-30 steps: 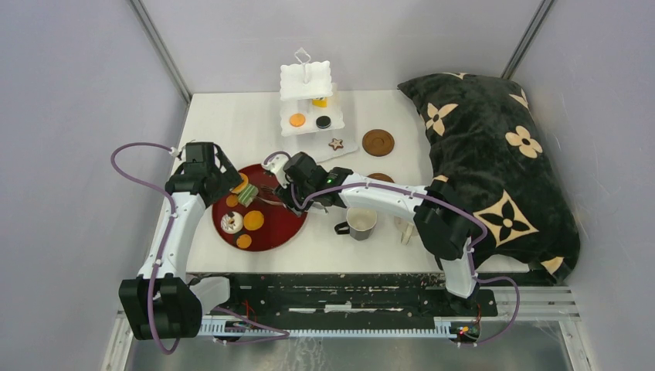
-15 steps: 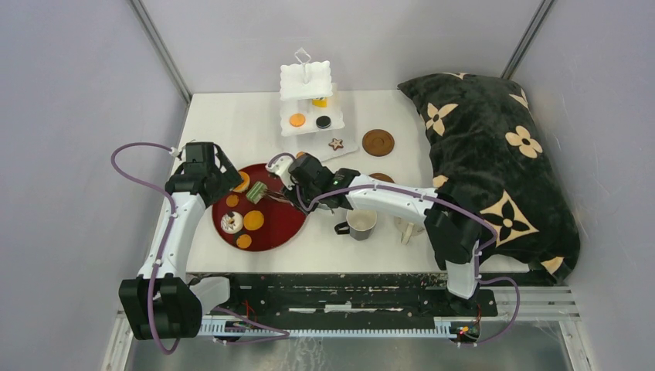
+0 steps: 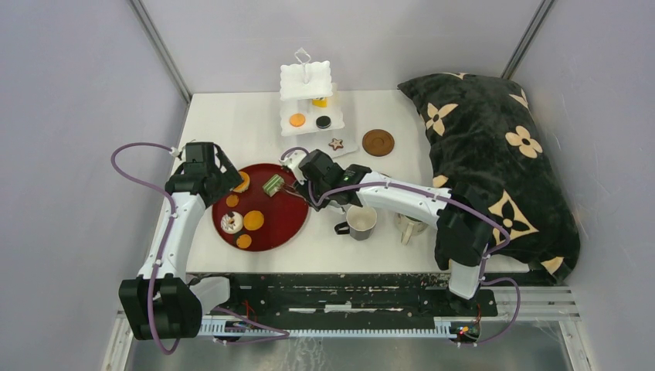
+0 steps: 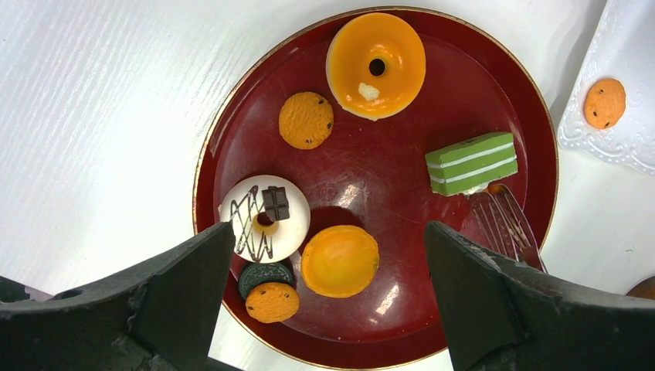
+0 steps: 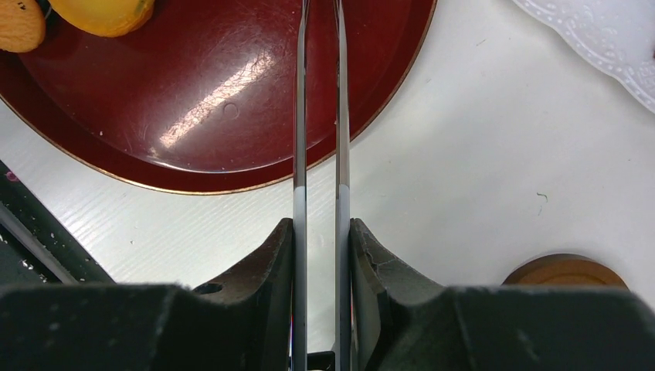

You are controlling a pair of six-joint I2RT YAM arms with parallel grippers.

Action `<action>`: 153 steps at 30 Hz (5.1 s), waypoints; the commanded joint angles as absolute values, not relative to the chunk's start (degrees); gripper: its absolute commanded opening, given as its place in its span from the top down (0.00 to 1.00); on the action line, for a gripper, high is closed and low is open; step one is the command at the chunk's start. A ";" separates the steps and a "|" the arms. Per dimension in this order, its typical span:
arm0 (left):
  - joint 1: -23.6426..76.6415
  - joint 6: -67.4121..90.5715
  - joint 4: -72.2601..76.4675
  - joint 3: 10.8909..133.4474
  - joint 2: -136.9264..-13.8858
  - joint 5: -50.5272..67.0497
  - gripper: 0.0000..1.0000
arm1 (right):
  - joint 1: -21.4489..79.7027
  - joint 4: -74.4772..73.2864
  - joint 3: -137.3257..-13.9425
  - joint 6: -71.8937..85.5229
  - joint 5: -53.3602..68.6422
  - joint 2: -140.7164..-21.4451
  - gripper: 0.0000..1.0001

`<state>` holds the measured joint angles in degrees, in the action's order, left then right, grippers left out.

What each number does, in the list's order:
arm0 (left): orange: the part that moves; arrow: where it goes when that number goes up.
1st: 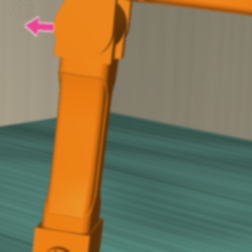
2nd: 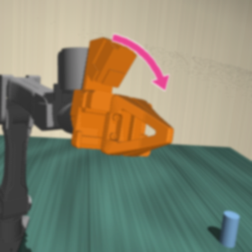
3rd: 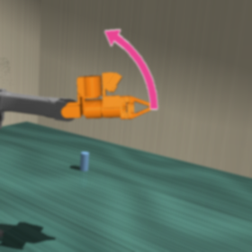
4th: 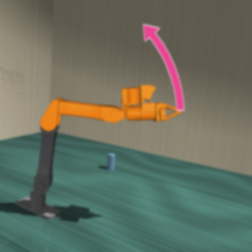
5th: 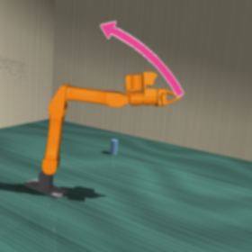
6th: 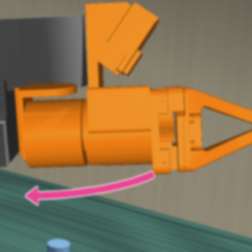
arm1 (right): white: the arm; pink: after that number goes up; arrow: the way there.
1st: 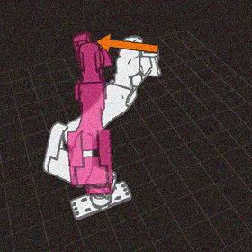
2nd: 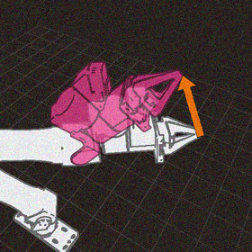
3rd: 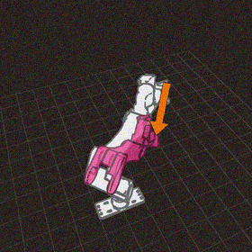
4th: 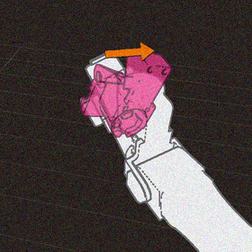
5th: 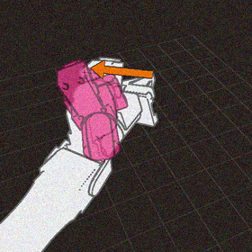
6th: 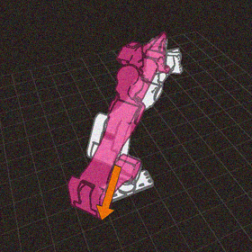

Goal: Serve the afternoon tea

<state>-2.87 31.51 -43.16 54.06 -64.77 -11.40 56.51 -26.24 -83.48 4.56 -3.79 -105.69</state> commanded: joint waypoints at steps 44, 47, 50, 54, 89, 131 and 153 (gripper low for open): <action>-3.40 30.72 -40.91 54.61 -62.60 -10.24 0.01 | 57.19 -30.99 -96.45 15.38 0.52 -111.92 0.99; -3.42 30.67 -40.72 54.68 -62.67 -10.28 0.01 | 57.22 -32.99 -92.94 13.36 0.31 -107.86 0.99; -3.43 30.89 -40.52 54.61 -63.00 -9.82 0.01 | 57.30 -35.37 -90.92 11.80 -0.27 -104.76 0.99; -3.42 31.17 -40.09 54.32 -63.08 -9.42 0.01 | 57.30 -35.15 -88.95 11.08 -0.67 -101.60 0.99; -3.42 30.28 -40.43 54.23 -62.25 -9.32 0.01 | 57.58 -30.30 -85.89 16.50 -7.65 -102.89 0.98; -3.43 31.20 -40.00 53.87 -62.23 -9.08 0.01 | 62.03 -30.11 -72.69 13.08 -5.55 -90.54 0.70; -3.38 30.85 -40.00 53.81 -62.71 -9.19 0.01 | 63.27 -27.66 -73.83 17.31 -8.57 -96.40 0.49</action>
